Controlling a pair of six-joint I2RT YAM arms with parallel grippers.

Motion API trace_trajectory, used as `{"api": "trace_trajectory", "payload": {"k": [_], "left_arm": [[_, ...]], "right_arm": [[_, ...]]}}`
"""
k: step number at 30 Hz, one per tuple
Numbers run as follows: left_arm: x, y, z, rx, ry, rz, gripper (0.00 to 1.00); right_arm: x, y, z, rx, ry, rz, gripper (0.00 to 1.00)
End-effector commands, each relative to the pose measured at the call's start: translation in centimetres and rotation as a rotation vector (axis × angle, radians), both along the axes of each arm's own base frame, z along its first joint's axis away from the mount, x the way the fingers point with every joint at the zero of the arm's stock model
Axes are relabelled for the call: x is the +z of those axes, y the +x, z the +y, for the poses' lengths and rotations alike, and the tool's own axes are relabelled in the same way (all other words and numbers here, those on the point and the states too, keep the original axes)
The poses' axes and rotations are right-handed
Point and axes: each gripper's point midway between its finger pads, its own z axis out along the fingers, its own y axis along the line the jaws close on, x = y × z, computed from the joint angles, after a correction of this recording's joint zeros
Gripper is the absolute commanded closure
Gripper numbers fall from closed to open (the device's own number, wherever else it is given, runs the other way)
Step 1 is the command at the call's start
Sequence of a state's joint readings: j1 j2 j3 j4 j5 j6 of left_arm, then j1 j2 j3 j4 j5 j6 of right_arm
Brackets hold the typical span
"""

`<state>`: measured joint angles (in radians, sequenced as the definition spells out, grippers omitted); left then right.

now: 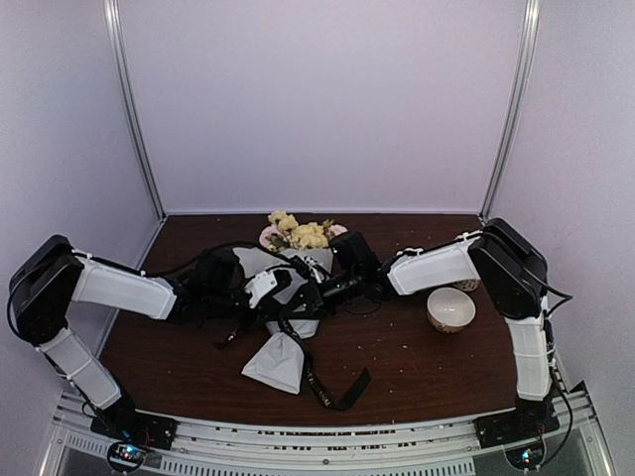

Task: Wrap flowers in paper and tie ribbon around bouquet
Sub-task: Cross the half-tied ribbon over the folded bouquet.

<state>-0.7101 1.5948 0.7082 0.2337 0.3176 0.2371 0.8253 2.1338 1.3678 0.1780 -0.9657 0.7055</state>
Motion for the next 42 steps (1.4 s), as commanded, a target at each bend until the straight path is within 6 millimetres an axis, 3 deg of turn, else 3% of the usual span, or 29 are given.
{"api": "trace_trajectory", "payload": {"k": [1, 5, 9, 15, 21, 26, 32, 36, 42], "left_arm": [[-0.3, -0.2, -0.5, -0.011, -0.015, 0.029, 0.81], [-0.2, 0.0, -0.5, 0.005, -0.021, 0.031, 0.79], [0.1, 0.0, -0.8, 0.002, -0.040, 0.037, 0.75], [0.0, 0.5, -0.5, 0.032, -0.026, 0.037, 0.74], [-0.1, 0.6, 0.2, 0.064, 0.004, 0.034, 0.73], [0.2, 0.7, 1.3, 0.101, 0.035, 0.028, 0.59], [0.0, 0.6, 2.9, 0.167, 0.058, 0.035, 0.55], [1.0, 0.4, 3.0, 0.156, 0.044, 0.030, 0.56], [5.5, -0.5, 1.2, 0.063, -0.090, -0.002, 0.68]], "right_arm": [[-1.5, 0.3, 0.3, -0.032, -0.019, 0.006, 0.80], [-2.5, 0.6, -0.2, -0.056, -0.079, -0.005, 0.76], [-2.8, 0.9, -0.3, -0.066, -0.100, -0.018, 0.79], [-1.2, 1.0, 0.1, -0.050, -0.049, -0.024, 1.00], [0.0, 1.5, -0.9, -0.063, -0.039, -0.038, 1.00], [0.2, 1.2, -1.9, -0.057, -0.081, -0.070, 1.00], [0.2, 0.9, -3.2, -0.040, -0.137, -0.106, 1.00], [-0.2, 0.8, -3.8, -0.035, -0.190, -0.123, 1.00], [0.6, 1.2, -3.2, -0.045, -0.174, -0.129, 0.98]]}}
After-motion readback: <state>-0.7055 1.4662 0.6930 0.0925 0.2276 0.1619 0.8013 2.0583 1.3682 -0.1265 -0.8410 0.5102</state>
